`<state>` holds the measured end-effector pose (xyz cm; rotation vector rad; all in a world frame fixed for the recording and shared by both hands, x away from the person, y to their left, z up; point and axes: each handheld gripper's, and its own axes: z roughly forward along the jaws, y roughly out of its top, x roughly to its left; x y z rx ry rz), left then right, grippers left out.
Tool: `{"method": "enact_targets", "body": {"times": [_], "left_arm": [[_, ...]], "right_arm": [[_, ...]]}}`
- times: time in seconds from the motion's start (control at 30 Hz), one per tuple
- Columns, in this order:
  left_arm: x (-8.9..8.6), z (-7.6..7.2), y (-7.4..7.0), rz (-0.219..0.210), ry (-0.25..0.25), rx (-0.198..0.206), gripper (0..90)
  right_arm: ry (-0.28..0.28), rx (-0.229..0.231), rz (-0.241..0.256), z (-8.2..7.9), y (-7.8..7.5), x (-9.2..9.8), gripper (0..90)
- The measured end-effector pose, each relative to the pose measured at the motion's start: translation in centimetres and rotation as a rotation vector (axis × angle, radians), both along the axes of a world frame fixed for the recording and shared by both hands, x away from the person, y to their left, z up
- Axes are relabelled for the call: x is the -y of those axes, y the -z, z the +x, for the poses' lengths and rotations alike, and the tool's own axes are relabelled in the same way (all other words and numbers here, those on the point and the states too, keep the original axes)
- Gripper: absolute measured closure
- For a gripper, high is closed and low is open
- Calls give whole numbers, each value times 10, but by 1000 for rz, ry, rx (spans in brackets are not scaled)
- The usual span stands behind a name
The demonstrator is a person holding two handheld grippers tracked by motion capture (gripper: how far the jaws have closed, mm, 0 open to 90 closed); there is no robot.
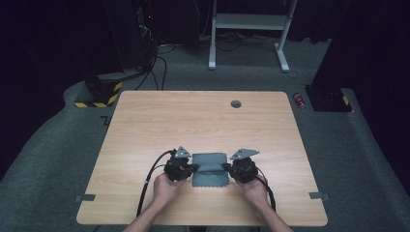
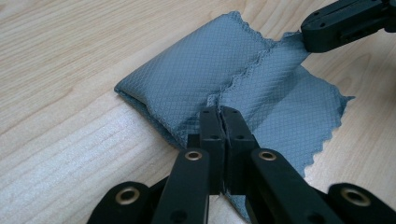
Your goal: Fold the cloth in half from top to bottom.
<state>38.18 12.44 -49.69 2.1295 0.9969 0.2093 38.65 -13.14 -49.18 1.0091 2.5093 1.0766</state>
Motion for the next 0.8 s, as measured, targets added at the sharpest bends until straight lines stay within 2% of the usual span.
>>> {"method": "enact_targets", "body": {"times": [0.3, 0.6, 0.8], "left_arm": [[-1, -8, 1, -16, -1, 3, 884], [0, -17, 2, 0, 8, 12, 883], [2, -23, 3, 16, 18, 24, 881]], "right_arm": [[-12, 4, 2, -7, 0, 1, 894], [-35, 12, -18, -18, 2, 1, 894], [-36, 7, -8, -23, 4, 3, 893]]}}
